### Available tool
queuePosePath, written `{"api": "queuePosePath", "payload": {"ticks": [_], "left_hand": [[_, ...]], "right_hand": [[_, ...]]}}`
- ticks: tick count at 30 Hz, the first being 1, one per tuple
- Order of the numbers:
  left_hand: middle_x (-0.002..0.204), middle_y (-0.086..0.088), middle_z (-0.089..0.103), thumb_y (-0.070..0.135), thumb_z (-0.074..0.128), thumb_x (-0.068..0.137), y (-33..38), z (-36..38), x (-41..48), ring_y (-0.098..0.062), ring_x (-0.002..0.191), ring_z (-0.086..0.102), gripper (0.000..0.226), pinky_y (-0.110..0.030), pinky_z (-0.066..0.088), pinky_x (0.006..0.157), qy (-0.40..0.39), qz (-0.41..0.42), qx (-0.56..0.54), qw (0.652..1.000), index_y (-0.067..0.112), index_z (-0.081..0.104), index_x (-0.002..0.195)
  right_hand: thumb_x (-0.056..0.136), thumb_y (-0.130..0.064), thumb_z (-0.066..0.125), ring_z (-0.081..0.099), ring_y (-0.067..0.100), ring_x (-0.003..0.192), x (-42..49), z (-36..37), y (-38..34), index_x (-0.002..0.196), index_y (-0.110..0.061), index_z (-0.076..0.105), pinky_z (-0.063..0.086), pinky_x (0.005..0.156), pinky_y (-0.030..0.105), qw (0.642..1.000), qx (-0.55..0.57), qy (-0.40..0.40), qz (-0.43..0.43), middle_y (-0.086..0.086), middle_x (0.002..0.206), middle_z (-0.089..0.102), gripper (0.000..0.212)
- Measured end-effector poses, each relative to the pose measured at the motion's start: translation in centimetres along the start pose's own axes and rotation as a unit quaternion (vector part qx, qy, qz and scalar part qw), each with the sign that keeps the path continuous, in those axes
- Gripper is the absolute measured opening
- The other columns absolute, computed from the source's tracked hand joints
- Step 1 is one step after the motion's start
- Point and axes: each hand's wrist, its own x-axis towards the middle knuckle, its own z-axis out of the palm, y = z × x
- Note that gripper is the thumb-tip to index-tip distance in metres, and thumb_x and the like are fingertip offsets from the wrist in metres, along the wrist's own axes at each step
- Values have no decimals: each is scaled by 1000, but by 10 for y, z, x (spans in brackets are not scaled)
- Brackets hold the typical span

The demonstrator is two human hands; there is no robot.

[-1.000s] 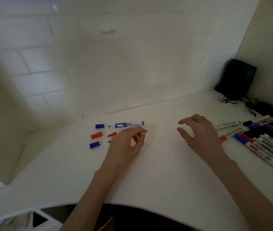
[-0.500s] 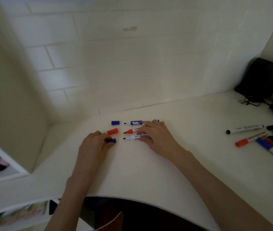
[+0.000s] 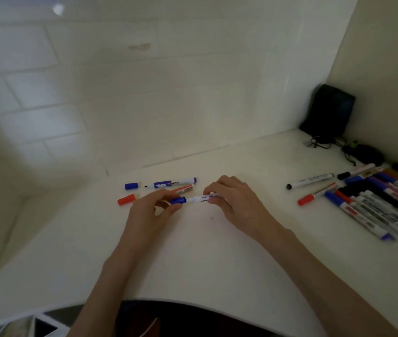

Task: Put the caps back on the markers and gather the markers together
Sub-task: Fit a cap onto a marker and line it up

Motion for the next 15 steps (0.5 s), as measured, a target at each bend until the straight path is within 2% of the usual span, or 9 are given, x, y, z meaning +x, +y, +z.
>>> {"api": "queuePosePath", "payload": {"ticks": [5, 10, 13, 15], "left_hand": [[88, 31, 65, 23, 70, 89, 21, 24, 12, 3, 78, 66, 22, -12, 45, 66, -30, 35, -9, 999, 42, 65, 102], [91, 22, 69, 23, 68, 91, 55, 60, 31, 0, 66, 68, 14, -13, 49, 62, -92, 99, -13, 991, 31, 68, 101], [85, 16, 72, 17, 68, 90, 68, 82, 35, -3, 68, 69, 13, -13, 45, 60, -87, 116, -41, 989, 27, 70, 98], [79, 11, 73, 13, 69, 89, 72, 91, 35, -6, 70, 70, 13, -22, 47, 63, -76, 117, -72, 988, 23, 72, 97]], "right_hand": [[101, -23, 55, 50, 18, 85, -26, -22, 16, 112, -24, 63, 46, 76, 40, 1000, -10, 19, 12, -4, 100, 58, 14], [104, -39, 37, 50, 15, 77, -52, -50, 32, 112, -32, 58, 44, 71, 39, 994, -72, 21, 73, -8, 89, 55, 24], [103, -30, 49, 51, 16, 79, -66, -60, 42, 113, -22, 65, 44, 71, 33, 995, -19, 35, 96, -3, 92, 60, 21], [101, -29, 51, 54, 16, 81, -73, -62, 47, 114, -16, 69, 42, 72, 30, 993, -4, 58, 104, -1, 92, 62, 25]]}}
